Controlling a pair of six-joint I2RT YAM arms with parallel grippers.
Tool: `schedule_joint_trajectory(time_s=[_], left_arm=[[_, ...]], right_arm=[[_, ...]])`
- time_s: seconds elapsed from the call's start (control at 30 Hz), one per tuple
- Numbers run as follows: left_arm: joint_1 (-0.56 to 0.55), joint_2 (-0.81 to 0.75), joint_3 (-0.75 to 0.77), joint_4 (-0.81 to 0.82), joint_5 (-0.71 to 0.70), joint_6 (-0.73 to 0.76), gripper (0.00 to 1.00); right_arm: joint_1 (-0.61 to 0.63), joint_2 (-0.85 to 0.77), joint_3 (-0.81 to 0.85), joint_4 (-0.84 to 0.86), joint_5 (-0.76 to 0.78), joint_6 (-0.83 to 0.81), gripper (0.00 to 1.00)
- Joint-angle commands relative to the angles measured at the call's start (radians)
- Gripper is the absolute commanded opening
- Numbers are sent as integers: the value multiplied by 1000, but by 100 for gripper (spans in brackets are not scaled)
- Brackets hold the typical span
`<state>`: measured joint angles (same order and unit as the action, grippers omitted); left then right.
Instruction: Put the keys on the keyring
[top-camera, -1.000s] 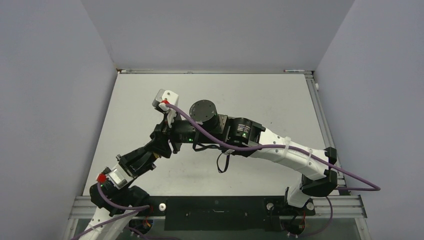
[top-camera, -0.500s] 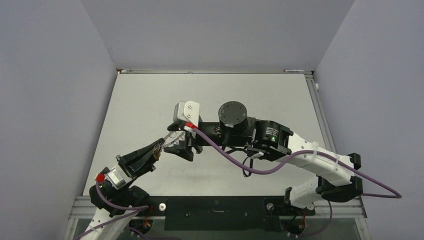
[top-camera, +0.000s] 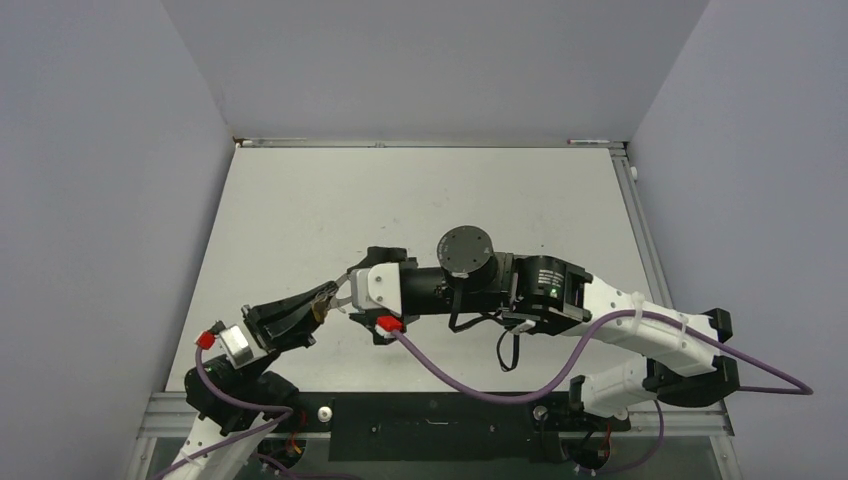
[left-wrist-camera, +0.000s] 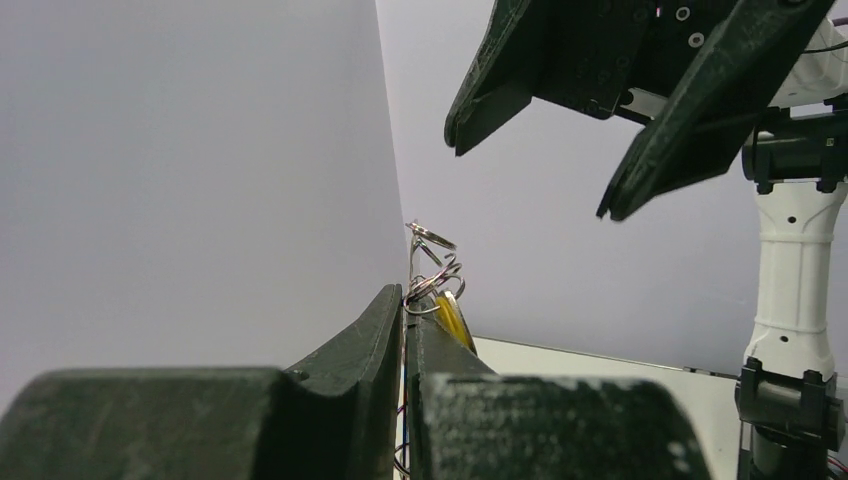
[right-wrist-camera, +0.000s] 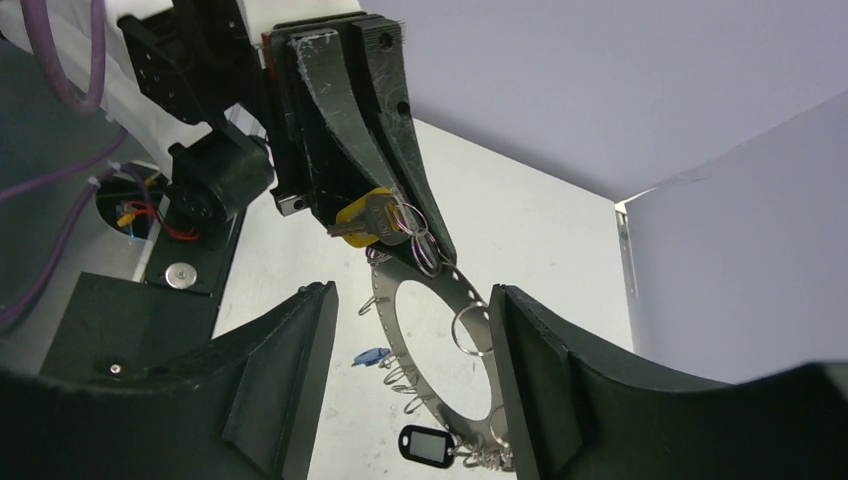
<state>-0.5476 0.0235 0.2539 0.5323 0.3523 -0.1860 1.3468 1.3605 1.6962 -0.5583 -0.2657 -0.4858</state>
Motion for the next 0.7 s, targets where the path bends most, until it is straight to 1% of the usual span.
schedule_joint_trajectory(time_s=[0.0, 0.13, 0.33, 0.5, 0.67], left_arm=[[6, -6, 24, -26, -3, -49, 0], [6, -13, 31, -75, -8, -49, 0], [6, -14, 35, -89, -2, -49, 0], [6, -18, 34, -99, 0, -46, 0], [6, -18, 35, -100, 5, -44, 0]], right_arm=[[41, 48, -16, 29, 81, -78, 56], [76, 89, -5, 25, 154, -91, 51], [106, 108, -11, 47, 237, -122, 46], [108, 102, -16, 57, 258, -143, 45], [108, 70, -55, 98, 261, -163, 45]])
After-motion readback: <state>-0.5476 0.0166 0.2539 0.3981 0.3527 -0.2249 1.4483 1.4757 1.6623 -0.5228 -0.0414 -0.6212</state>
